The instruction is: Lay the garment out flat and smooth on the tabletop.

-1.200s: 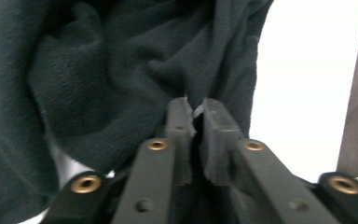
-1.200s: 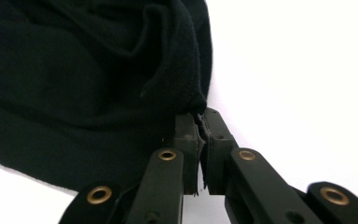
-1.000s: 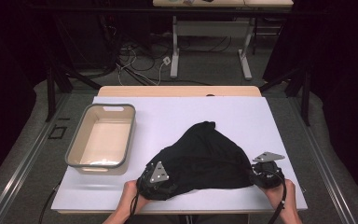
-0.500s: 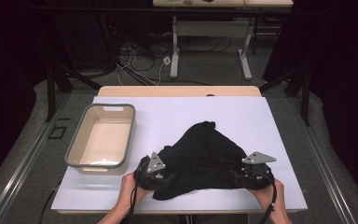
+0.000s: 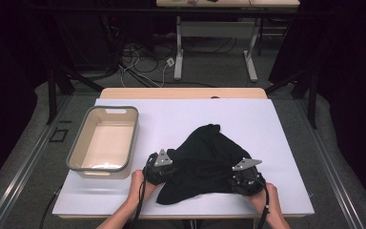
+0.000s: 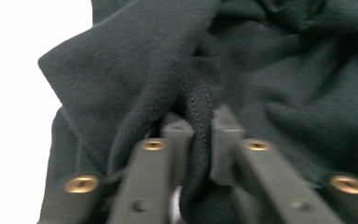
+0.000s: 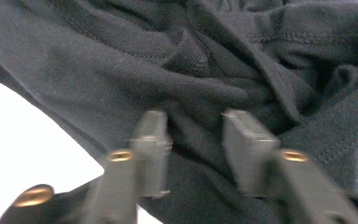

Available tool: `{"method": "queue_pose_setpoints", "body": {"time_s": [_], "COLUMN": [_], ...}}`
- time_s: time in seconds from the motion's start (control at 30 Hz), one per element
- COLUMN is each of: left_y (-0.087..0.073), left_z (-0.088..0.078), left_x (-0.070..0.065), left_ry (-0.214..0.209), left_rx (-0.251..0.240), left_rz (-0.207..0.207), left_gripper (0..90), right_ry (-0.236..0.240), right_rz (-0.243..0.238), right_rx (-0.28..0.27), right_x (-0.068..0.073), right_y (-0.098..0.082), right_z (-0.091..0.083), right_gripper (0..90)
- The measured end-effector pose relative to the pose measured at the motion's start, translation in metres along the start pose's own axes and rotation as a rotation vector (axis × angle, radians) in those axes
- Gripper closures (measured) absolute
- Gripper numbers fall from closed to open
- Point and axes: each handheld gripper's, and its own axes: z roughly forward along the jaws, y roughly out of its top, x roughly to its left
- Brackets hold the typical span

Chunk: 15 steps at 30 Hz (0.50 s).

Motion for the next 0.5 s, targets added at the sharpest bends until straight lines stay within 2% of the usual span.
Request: {"method": "queue_pose_setpoints", "body": {"time_s": [0.03, 0.1, 0.13, 0.27, 0.5], "left_y": [0.001, 0.002, 0.002, -0.003, -0.013], "left_z": [-0.001, -0.004, -0.006, -0.016, -0.040], "left_x": [-0.002, -0.005, -0.006, -0.012, -0.019], "left_ry": [0.008, 0.012, 0.009, -0.014, -0.052], "left_rx": [0.009, 0.031, 0.036, 0.056, 0.081], "left_rz": [0.013, 0.012, 0.015, 0.014, -0.021], "left_gripper": [87.0, 87.4, 87.5, 87.6, 87.6], "right_ry": [-0.012, -0.013, -0.023, -0.036, -0.013], "right_rz": [0.000, 0.010, 0.001, 0.012, 0.026], "right_rx": [-0.008, -0.009, -0.026, -0.010, 0.044], "right_x": [0.000, -0.001, -0.001, -0.002, -0.009], "right_y": [-0.001, -0.004, -0.006, -0.010, -0.015], "right_z": [0.000, -0.002, -0.002, -0.007, -0.016], "right_gripper": [76.0, 84.0, 85.4, 87.3, 87.6]}}
